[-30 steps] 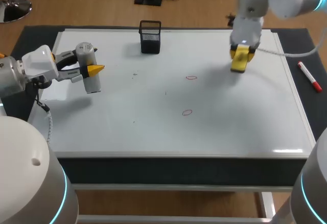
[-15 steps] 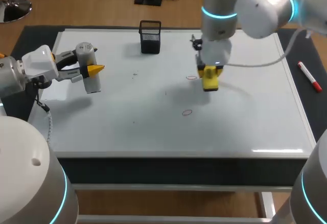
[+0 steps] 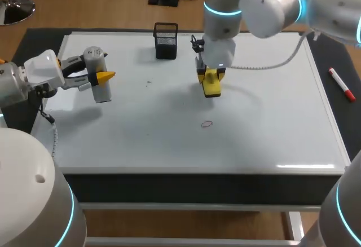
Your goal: Pick up the inspection probe, press it on each red-marked spot on the whiteboard one by one, put down the probe, pick up the eraser, and wipe off all the red marks.
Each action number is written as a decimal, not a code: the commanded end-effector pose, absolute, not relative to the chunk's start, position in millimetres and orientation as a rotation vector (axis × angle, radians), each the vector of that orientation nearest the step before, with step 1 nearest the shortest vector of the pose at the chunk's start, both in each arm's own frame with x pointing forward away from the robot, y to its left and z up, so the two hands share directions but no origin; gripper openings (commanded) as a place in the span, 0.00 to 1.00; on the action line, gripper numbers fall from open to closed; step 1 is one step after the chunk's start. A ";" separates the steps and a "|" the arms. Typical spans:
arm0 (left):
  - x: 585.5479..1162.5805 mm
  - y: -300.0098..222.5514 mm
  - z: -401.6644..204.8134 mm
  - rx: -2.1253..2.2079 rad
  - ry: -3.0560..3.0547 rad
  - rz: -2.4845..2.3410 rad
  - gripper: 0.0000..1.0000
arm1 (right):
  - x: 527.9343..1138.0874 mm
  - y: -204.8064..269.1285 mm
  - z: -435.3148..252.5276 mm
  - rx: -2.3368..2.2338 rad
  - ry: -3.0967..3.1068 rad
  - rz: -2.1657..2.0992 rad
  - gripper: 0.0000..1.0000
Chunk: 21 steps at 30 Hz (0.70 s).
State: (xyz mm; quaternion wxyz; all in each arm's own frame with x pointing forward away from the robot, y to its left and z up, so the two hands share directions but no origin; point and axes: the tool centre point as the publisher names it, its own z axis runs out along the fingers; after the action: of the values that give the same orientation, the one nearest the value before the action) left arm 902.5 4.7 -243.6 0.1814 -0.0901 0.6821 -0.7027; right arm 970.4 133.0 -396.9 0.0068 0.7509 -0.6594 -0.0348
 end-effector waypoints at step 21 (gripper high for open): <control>902.7 4.4 -243.7 -0.253 1.921 -1.985 0.00 | 997.6 136.0 -422.8 2.300 -2.079 -0.144 0.00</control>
State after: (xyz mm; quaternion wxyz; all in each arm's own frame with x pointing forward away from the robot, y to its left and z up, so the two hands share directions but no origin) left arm 902.5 4.8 -243.6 0.1814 -0.0902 0.6821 -0.7026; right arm 997.7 137.9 -420.5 0.0212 0.7405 -0.6700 -0.0473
